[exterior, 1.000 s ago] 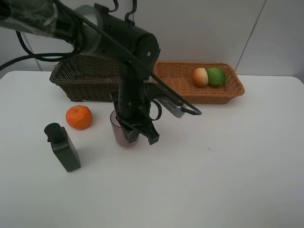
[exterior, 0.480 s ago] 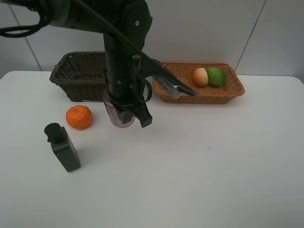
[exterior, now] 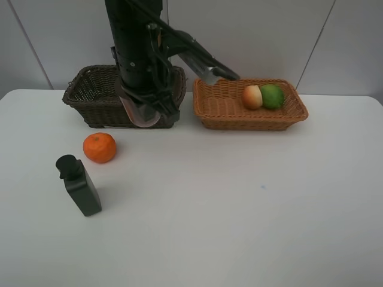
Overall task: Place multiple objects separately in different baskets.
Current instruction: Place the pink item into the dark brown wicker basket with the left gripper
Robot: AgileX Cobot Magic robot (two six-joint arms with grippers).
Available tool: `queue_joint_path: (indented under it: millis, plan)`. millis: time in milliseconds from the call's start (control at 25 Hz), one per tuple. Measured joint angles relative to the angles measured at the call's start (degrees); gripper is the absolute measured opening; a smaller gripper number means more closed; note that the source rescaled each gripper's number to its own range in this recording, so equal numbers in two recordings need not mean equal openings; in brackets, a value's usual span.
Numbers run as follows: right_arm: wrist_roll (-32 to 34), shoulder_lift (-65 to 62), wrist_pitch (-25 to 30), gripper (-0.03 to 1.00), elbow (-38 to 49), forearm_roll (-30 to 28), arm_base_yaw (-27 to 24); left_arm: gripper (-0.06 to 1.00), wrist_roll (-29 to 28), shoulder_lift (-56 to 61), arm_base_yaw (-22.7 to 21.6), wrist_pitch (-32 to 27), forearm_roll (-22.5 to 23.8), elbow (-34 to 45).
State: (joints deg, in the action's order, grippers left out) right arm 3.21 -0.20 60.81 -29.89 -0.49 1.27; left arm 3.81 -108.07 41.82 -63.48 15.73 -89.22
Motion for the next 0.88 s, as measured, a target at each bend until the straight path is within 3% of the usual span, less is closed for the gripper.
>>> queue_joint_path:
  millis: [440,880]
  plan:
    - [0.00,0.00,0.00,0.90,0.00,0.00,0.00,0.00,0.00,0.00,-8.02,-0.45,2.12,-4.18]
    - [0.00,0.00,0.00,0.90,0.00,0.00,0.00,0.00,0.00,-0.63,-20.04,5.90,2.10,-4.18]
